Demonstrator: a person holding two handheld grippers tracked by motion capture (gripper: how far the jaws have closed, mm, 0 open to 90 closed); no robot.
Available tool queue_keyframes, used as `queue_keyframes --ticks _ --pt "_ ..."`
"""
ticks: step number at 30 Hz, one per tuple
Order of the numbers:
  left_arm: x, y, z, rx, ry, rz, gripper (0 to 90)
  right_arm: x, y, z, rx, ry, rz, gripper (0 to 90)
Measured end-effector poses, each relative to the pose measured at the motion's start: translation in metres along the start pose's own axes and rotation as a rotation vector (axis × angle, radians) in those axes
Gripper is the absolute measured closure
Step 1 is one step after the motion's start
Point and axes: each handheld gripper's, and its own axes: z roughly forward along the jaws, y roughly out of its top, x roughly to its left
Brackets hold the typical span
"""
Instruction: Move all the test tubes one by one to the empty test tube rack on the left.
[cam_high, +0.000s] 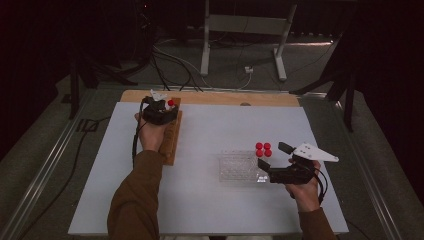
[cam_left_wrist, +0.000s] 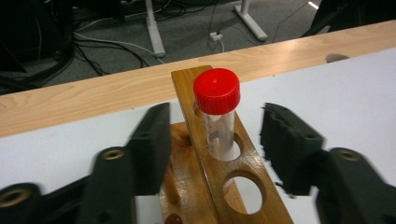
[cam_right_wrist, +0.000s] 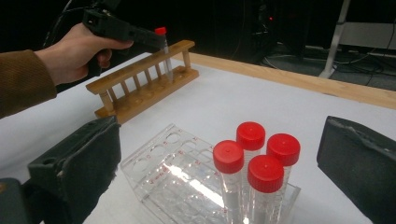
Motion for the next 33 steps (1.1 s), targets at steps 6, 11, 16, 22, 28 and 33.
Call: queue_keyframes --ticks 6,11,16,22,28,33 --pt "0.004 0.001 -0.013 -0.038 -0.045 -0.044 30.9 -0.002 0.000 0.000 -0.003 -0.006 0.006 0.0" --pt "0.003 0.000 -0.022 -0.065 -0.059 -0.055 27.8 -0.003 -0.002 0.001 -0.004 -0.012 0.009 0.0" --pt "-0.001 -0.001 -0.031 -0.088 -0.059 -0.059 17.0 -0.005 -0.002 0.000 -0.006 -0.017 0.016 0.0" --pt "-0.005 -0.002 -0.042 -0.117 -0.074 -0.066 11.3 -0.006 -0.003 0.001 -0.008 -0.019 0.023 0.0" --pt "-0.007 -0.008 -0.054 -0.142 -0.094 -0.082 2.8 -0.008 -0.003 0.001 -0.013 -0.019 0.026 0.0" --pt "-0.013 -0.016 -0.065 -0.155 -0.108 -0.073 0.8 -0.011 -0.002 0.000 -0.008 -0.045 0.020 0.5"
